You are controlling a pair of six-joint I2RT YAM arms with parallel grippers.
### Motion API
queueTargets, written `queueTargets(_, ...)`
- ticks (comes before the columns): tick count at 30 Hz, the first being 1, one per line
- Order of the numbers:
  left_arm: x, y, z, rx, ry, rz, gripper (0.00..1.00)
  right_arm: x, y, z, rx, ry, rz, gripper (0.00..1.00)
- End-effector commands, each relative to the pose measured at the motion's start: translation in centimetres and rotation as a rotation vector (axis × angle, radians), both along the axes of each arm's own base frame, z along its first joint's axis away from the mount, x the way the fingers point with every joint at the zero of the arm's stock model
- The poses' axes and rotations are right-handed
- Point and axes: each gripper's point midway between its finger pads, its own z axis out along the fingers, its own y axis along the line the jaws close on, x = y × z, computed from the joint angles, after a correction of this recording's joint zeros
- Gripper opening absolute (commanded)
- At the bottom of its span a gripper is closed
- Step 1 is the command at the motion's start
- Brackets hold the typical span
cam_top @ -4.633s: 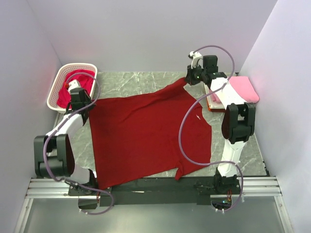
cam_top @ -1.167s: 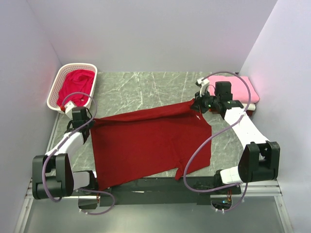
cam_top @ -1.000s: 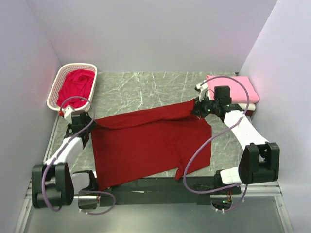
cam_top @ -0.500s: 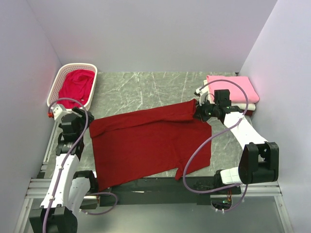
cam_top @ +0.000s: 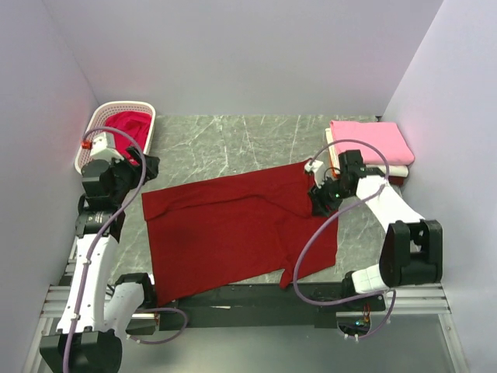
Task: Fold and stack the t-shirts
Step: Fold the tshirt
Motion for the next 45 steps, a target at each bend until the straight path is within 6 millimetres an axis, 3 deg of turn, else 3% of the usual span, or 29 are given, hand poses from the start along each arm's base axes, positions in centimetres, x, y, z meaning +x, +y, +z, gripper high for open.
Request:
queueTargets(1,-1.2,-2.2,-0.2,0.096,-0.034,-0.184,0.77,2.7,2.3,4.0,0.106,-0.030,0.079,0.61)
queueTargets(2,-1.4,-2.3,-0.5,0.108,-0.035,-0.190,0.77,3.1,3.4,2.8,0.138,0.046,0.100,0.61)
queueTargets(3,-1.6,-2.2,-1.0,0.118,-0.030,-0.194,0.77,3.6,4.2,3.0,0.168,0.075,0.113,0.62)
queueTargets(4,-1.8,-2.2,-1.2,0.138,-0.037,-0.198,0.77,4.6,5.5,4.5,0.230,0.089,0.127,0.64)
queueTargets(5,-2.1,-2.2,-2.3,0.145,-0.019,-0.202,0.77,5.0,6.3,2.9,0.243,0.164,0.140,0.65)
queueTargets(7,-2.5,-2.1,-3.0,0.153,-0.021,-0.199,0.77,6.8,7.1,3.3,0.253,0.189,0.138,0.66)
queueTargets(8,-2.5,-1.9,-2.5,0.166,-0.037,-0.189,0.77,7.2,7.2,1.8,0.240,0.239,0.131,0.66)
queueTargets(13,-2.2,-1.2,-1.7,0.176,-0.059,-0.144,0.77,10.3,8.7,1.0,0.194,0.237,0.089,0.64)
queueTargets(16,-2.2,-1.2,-1.8,0.178,-0.053,-0.145,0.76,11.1,9.6,-0.1,0.169,0.256,0.069,0.63)
queueTargets(28,-2.5,-1.2,-1.3,0.179,-0.070,-0.144,0.76,12.6,11.3,-3.6,0.105,0.313,0.018,0.62)
queueTargets(34,-2.5,-1.3,-1.2,0.179,-0.075,-0.143,0.76,11.9,11.9,-4.4,0.083,0.330,0.028,0.59)
queueTargets(40,-2.4,-1.3,-1.5,0.175,-0.063,-0.151,0.76,11.1,12.4,-3.5,0.096,0.324,0.052,0.46)
queueTargets(45,-2.4,-1.4,-1.4,0.175,-0.068,-0.155,0.76,10.4,12.3,-2.3,0.104,0.317,0.064,0.30)
